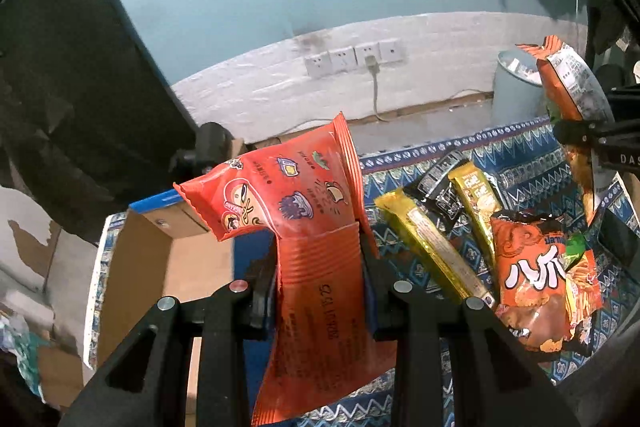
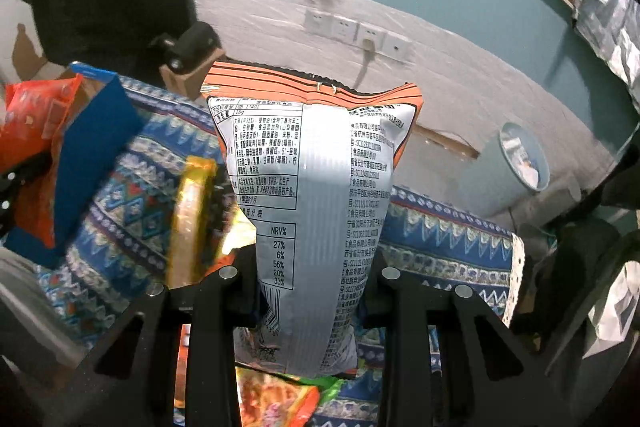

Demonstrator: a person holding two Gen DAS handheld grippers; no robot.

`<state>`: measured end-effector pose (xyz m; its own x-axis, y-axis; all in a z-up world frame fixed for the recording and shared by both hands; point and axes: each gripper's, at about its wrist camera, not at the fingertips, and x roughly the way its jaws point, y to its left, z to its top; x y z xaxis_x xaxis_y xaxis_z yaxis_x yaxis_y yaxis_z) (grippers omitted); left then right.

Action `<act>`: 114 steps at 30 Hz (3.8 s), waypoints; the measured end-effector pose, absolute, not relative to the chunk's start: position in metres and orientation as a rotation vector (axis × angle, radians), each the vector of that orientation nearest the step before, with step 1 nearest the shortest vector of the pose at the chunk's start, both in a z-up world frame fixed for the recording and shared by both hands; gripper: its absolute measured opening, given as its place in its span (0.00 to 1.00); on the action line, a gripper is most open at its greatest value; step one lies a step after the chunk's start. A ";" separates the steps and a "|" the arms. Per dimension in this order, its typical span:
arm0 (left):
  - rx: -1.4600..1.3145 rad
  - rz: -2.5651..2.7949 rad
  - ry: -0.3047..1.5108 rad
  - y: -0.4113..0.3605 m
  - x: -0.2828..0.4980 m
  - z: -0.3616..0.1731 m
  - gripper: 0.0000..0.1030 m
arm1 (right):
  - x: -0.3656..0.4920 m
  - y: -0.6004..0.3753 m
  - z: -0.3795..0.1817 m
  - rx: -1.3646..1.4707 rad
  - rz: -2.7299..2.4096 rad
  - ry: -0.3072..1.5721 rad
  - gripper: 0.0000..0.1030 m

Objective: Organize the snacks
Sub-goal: 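Lift both bags and carry them over the cardboard box, then open both tools to drop the bags into the box, then move both tools back over the remaining snack pile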

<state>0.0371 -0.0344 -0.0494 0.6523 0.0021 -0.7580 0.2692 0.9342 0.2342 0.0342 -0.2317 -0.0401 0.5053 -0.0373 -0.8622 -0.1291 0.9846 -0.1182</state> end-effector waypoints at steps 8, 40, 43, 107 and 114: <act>0.319 -0.127 0.822 -0.007 0.025 -0.033 0.32 | 0.036 -0.193 -0.025 -0.185 0.142 1.016 0.29; 0.191 0.101 0.840 0.139 0.013 -0.044 0.32 | 0.090 0.017 -0.021 -0.244 0.481 1.016 0.29; 0.176 0.128 0.851 0.152 0.011 -0.049 0.32 | 0.093 0.036 -0.028 -0.244 0.505 1.032 0.29; 0.252 -0.160 1.002 0.008 0.020 -0.077 0.72 | 0.032 -0.158 -0.040 -0.132 0.273 1.134 0.65; 0.287 -0.241 1.036 -0.033 0.015 -0.082 0.72 | 0.013 -0.201 -0.050 -0.102 0.219 1.159 0.66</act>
